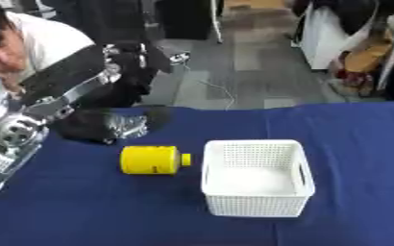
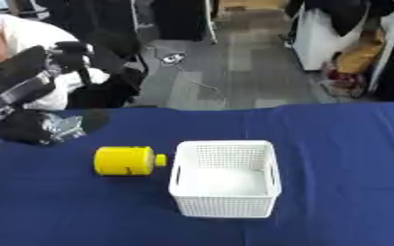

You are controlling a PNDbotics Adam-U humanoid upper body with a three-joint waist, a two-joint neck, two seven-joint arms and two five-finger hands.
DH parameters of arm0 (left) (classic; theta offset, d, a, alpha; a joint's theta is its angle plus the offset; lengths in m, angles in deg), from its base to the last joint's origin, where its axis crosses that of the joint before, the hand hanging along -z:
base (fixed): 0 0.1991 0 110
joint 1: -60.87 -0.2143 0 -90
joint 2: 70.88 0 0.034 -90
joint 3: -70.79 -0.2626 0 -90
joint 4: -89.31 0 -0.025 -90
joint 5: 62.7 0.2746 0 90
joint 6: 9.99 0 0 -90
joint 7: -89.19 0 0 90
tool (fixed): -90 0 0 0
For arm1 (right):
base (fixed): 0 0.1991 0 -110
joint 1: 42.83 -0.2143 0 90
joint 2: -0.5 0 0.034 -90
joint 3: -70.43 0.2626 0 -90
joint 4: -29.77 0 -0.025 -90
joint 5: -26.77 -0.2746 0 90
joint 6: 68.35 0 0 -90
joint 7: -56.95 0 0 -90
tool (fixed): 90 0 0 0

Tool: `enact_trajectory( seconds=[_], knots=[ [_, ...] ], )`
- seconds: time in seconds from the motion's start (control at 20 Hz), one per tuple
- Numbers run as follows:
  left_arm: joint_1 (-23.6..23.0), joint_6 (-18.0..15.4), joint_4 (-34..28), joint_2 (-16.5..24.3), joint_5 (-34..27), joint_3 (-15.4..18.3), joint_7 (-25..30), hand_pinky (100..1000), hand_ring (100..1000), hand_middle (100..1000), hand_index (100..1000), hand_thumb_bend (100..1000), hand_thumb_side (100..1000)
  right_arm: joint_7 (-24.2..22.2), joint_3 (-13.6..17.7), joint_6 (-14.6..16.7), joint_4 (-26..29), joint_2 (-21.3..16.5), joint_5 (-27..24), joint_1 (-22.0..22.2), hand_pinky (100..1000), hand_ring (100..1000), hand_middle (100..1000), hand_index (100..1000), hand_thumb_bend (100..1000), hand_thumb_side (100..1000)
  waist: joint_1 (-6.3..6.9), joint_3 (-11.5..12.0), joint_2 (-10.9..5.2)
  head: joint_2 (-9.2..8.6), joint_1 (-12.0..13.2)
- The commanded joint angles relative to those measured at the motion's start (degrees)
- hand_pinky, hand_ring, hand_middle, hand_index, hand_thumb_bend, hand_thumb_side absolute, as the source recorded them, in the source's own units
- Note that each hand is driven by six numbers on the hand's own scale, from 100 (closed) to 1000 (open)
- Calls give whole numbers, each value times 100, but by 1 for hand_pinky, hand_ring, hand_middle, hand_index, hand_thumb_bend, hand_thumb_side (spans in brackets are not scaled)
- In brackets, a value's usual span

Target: Pick up objects on the table and place them in the box.

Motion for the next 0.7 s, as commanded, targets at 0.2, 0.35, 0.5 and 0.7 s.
enact_trajectory(
  seconds=[0.2, 0.35, 0.5, 0.7],
  knots=[
    [678, -77, 1018, 194, 308, -293, 1704, 634, 733, 806, 890, 651, 838, 3, -13, -40, 89, -135, 6, -37, 307, 391, 474, 577, 232, 879, 10, -39, -103, 46, 39],
    [1005, -166, 1558, 85, 336, -364, 2335, 650, 744, 816, 891, 691, 800, -6, -18, -48, 89, -129, 1, -39, 307, 391, 474, 576, 232, 879, 14, -56, -102, 67, 59],
    [1259, -329, 2009, -30, 521, -401, 2723, 680, 762, 827, 893, 766, 743, -10, -18, -52, 89, -125, -1, -40, 307, 391, 473, 576, 233, 880, 14, -64, -96, 86, 63],
    [1494, -532, 2478, -99, 899, -455, 3119, 705, 776, 850, 922, 841, 734, -26, -27, -61, 89, -111, 1, -49, 308, 392, 473, 577, 237, 881, 8, -70, -70, 91, 132]
  ],
)
